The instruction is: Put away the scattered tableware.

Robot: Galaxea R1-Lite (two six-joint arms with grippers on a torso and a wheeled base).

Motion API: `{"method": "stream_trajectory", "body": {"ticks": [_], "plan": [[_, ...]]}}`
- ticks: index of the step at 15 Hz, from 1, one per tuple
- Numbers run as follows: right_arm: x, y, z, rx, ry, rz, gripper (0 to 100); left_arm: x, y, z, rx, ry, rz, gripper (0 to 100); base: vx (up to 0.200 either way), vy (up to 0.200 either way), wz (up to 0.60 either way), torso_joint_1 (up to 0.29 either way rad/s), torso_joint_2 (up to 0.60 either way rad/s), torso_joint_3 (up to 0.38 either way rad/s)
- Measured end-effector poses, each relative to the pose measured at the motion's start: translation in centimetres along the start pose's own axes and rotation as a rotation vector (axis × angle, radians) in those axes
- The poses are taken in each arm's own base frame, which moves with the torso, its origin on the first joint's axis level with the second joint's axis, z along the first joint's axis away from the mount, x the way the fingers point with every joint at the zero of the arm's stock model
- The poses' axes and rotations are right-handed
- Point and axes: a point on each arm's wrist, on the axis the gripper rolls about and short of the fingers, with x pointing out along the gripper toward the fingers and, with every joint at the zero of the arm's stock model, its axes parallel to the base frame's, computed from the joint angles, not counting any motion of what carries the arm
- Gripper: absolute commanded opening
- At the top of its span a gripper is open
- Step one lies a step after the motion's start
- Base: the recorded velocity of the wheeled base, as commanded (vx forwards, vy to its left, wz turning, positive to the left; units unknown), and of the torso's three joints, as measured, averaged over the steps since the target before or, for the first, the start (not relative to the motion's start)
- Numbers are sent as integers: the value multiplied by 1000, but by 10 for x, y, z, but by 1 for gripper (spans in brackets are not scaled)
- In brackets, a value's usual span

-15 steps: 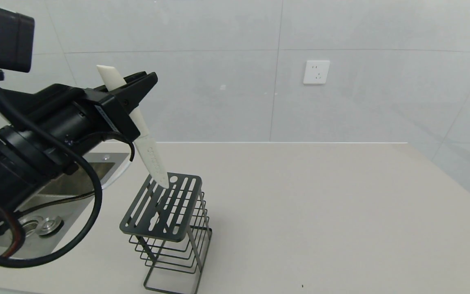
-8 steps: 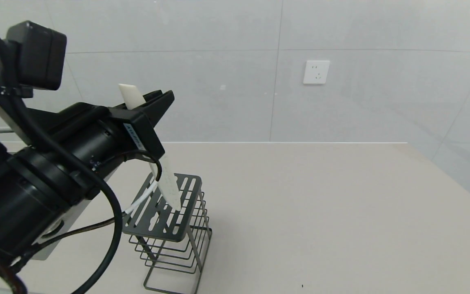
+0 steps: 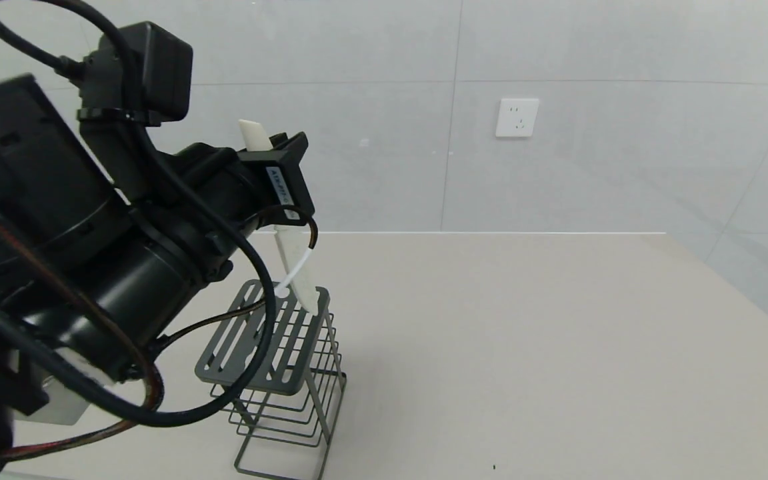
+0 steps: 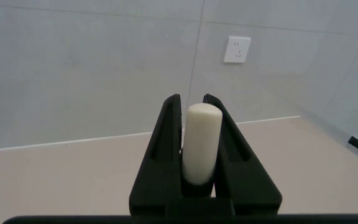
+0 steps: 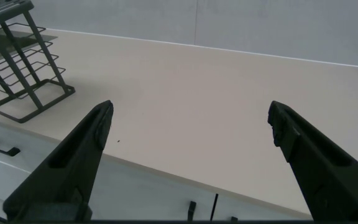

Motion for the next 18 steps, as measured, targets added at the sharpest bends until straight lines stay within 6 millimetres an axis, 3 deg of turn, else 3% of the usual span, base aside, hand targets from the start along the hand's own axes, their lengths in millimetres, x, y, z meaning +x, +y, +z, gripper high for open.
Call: {"method": "stream_trajectory", "body": {"ticks": [4,18], "plan": [[0,0,2,-6,-17,1,100,11,-4,-13,35,32,26,0,0,0,0,0,0,0],[0,-1,1,-5,-14,-58,100,32,-17,-19,54,29,41,0,0,0,0,0,0,0]]}}
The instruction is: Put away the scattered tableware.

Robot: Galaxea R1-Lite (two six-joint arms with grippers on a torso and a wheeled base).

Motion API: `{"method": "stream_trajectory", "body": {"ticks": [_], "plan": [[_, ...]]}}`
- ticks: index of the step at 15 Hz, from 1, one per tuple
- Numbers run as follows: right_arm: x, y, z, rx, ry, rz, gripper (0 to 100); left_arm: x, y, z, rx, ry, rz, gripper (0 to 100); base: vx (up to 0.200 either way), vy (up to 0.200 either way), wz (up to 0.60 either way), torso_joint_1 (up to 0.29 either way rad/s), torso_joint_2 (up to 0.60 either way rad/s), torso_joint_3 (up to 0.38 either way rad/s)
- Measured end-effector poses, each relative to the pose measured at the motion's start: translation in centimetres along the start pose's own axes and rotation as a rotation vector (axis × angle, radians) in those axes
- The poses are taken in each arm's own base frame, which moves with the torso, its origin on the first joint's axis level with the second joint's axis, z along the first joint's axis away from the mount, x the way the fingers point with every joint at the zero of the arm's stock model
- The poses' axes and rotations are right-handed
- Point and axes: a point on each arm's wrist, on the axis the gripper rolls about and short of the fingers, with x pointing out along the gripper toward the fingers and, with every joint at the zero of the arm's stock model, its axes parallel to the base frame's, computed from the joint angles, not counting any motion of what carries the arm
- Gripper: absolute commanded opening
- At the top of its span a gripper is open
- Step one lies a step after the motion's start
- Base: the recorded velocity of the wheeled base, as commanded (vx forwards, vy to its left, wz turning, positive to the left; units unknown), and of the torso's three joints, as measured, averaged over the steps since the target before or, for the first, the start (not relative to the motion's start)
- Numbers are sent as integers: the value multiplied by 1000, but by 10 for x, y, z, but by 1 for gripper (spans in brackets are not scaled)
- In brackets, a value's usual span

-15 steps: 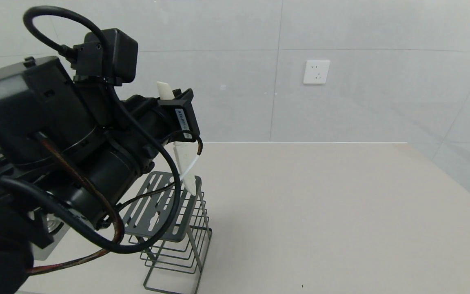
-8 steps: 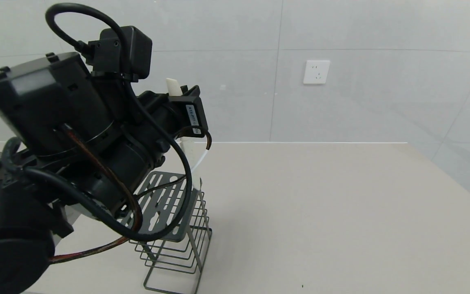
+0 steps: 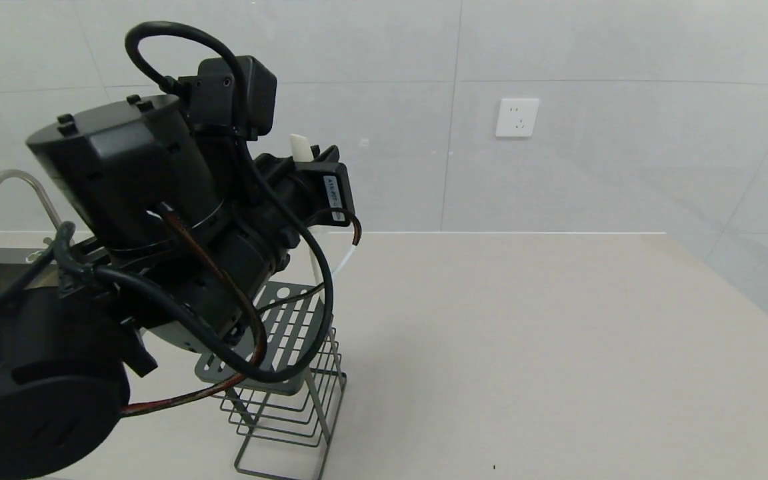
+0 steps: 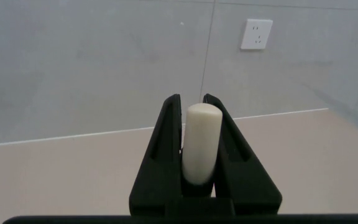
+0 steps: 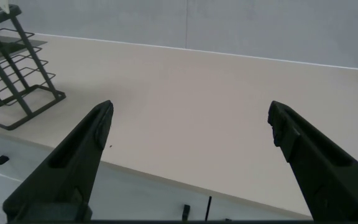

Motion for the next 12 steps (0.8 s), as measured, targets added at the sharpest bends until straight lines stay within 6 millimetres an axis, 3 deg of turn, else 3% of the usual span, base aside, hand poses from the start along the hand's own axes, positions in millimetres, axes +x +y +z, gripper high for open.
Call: {"method": "stream_trajectory", "body": {"ticks": [7,12], "plan": [[0,0,0,-2,-1,-4,100,6,-3,17,38,-47,45,0,0,0,0,0,0,0],[0,0,0,-20,-3,-6,100,-13,3,23,43,-51,61,0,0,0,0,0,0,0]]}}
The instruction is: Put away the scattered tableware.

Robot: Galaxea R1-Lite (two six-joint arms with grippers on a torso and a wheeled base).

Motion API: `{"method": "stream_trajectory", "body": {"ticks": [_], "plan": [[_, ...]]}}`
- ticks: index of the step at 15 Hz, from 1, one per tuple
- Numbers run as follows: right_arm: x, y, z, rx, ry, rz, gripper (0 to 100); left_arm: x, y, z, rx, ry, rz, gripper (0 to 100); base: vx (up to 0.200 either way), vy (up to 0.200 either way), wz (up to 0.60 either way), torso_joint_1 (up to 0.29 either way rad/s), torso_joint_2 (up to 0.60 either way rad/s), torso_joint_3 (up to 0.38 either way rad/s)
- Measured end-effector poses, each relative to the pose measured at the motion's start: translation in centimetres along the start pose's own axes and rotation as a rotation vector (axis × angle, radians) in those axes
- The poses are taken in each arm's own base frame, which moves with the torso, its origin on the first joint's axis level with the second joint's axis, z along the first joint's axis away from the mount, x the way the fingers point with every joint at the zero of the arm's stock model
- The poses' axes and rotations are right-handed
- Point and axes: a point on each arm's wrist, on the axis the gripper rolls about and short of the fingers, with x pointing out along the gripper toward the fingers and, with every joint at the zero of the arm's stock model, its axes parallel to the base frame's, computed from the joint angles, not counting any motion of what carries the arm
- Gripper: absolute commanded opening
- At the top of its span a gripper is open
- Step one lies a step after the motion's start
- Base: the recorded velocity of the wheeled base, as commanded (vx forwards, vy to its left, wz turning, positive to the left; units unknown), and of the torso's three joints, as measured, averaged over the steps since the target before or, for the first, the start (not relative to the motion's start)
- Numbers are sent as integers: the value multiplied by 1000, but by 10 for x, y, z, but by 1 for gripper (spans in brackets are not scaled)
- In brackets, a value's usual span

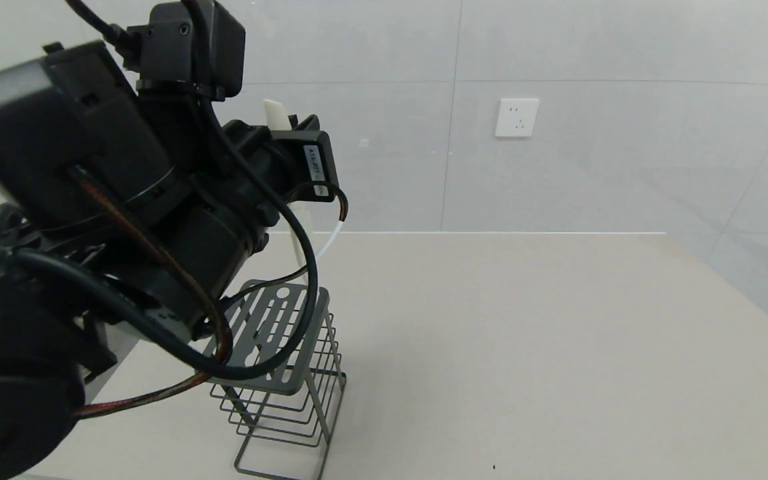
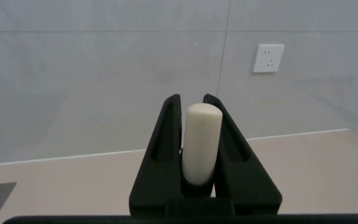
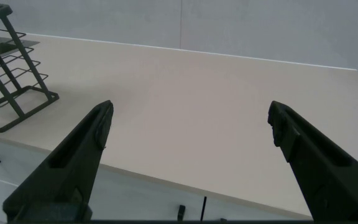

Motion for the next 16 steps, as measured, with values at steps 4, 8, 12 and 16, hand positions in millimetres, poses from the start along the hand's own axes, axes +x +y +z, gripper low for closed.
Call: {"method": "stream_trajectory", "body": {"ticks": [4,8,12,16], "plan": [[0,-1,0,-1,1,-39,100,-16,12,-8,-20,27,29,0,0,0,0,0,0,0],[0,-2,0,-20,3,-64,100,-18,8,-12,-16,38,27,0,0,0,0,0,0,0],[0,-2,0,-20,4,-87,100,-17,4,-14,-16,40,20,0,0,0,0,0,0,0],[0,-2,0,-20,4,-100,100,-16,1,-17,-10,47,14,0,0,0,0,0,0,0]]}}
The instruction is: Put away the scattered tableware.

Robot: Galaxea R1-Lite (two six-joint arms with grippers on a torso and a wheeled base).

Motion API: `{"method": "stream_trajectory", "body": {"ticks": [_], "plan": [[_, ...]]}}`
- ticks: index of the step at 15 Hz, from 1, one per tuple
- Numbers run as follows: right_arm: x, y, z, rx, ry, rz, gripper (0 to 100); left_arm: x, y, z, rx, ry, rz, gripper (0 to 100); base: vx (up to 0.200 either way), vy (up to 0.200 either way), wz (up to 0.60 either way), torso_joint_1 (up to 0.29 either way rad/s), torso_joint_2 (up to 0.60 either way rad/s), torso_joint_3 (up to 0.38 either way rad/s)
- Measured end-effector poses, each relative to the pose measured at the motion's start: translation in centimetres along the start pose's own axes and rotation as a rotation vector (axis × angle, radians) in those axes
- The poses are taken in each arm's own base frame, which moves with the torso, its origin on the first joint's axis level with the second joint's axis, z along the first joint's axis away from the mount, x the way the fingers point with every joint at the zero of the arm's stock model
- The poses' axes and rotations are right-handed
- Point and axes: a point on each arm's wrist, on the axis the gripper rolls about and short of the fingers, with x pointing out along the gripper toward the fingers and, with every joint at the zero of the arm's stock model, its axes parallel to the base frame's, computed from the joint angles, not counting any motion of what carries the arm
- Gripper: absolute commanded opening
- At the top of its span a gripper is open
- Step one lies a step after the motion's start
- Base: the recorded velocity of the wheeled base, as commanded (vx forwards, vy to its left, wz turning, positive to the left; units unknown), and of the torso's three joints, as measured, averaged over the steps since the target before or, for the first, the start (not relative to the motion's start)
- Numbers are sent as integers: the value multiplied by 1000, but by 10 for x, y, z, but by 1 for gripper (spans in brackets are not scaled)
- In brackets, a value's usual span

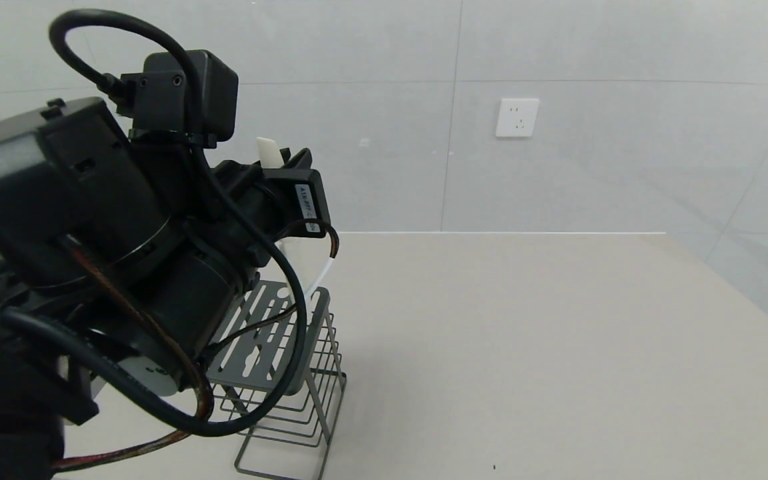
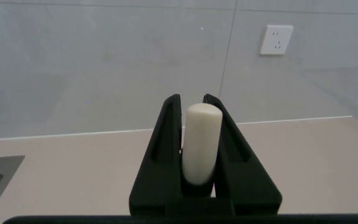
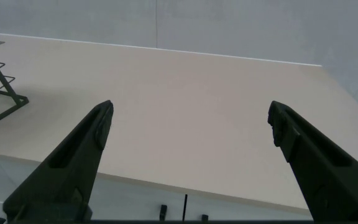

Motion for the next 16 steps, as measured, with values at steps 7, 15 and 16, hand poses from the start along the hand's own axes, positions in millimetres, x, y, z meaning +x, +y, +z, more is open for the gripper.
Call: {"method": "stream_trajectory", "body": {"ticks": [7,15,16], "plan": [[1,0,-1,-2,-11,1,100,6,-1,-6,7,-1,14,0,0,0,0,0,0,0],[1,0,-1,-2,-11,1,100,12,-1,-4,6,-12,24,0,0,0,0,0,0,0],[1,0,-1,-3,-11,1,100,12,-1,-4,3,-14,27,0,0,0,0,0,0,0]]}}
